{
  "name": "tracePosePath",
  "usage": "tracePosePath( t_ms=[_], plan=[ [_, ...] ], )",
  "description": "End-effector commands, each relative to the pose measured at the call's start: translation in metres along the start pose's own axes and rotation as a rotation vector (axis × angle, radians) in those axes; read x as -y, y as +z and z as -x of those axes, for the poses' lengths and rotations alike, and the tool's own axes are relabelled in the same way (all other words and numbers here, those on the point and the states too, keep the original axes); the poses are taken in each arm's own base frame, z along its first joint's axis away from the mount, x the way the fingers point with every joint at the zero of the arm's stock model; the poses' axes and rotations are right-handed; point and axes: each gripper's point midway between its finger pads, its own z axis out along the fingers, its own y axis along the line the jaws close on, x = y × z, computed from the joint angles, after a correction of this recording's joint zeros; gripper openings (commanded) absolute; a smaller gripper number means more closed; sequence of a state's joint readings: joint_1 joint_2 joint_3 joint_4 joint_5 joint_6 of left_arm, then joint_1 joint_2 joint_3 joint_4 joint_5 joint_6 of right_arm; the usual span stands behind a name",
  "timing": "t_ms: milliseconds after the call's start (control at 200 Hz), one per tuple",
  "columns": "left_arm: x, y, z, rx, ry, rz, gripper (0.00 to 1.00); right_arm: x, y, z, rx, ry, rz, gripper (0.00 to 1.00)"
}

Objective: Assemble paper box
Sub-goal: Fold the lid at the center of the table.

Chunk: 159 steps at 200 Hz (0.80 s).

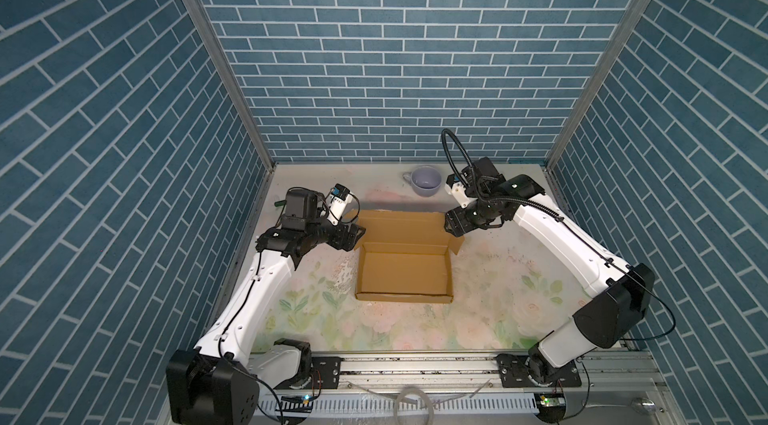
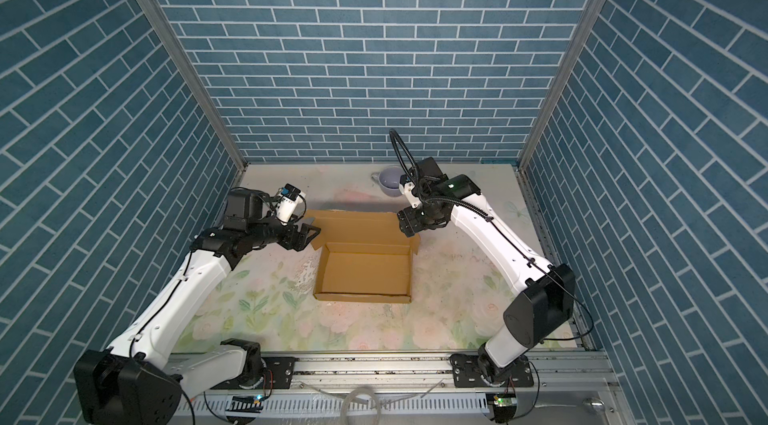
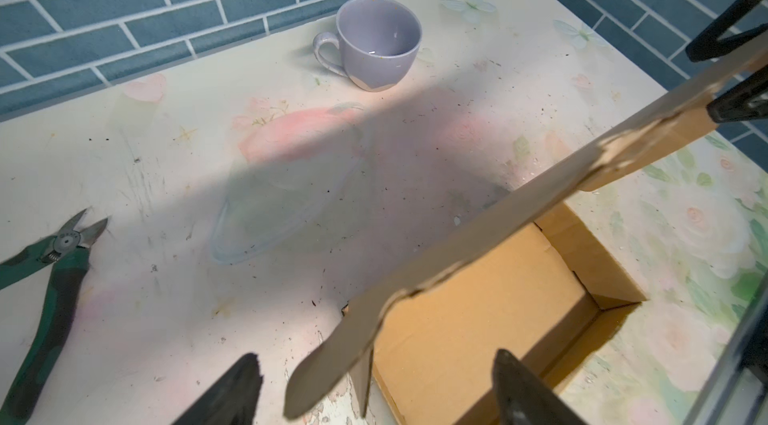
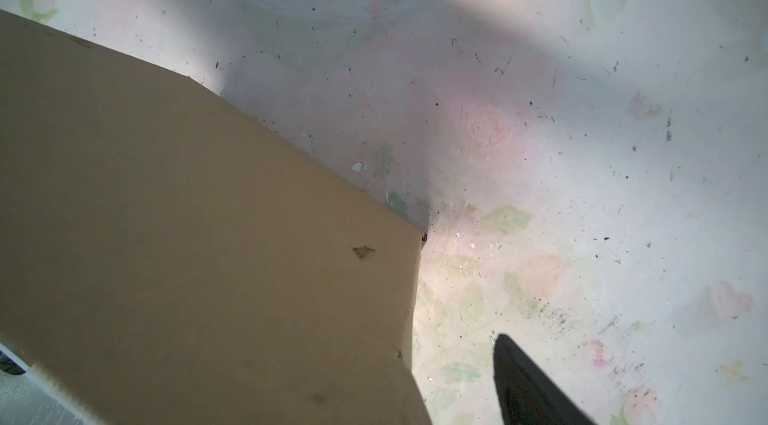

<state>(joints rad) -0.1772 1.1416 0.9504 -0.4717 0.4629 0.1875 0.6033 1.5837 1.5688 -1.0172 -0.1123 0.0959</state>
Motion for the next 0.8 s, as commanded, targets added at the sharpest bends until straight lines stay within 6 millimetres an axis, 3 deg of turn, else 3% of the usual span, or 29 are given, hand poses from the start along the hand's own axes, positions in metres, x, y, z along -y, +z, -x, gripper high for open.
tracePosePath(
  t_ms=[0, 240, 570, 790],
  plan=[
    [-0.008, 0.005, 0.003, 0.054, -0.003, 0.044, 0.74, 0.0, 0.006, -0.002, 0.021, -0.012, 0.001, 0.7],
    [-0.01, 0.014, 0.001, 0.088, -0.075, 0.035, 0.44, -0.001, 0.024, -0.009, 0.028, 0.082, 0.026, 0.56],
    [-0.011, 0.025, 0.002, 0.093, -0.147, 0.016, 0.22, 0.004, 0.028, -0.004, 0.104, 0.206, 0.011, 0.27],
    [-0.009, 0.023, -0.005, 0.11, -0.188, 0.016, 0.14, 0.007, 0.033, -0.01, 0.143, 0.251, -0.02, 0.12]
  ],
)
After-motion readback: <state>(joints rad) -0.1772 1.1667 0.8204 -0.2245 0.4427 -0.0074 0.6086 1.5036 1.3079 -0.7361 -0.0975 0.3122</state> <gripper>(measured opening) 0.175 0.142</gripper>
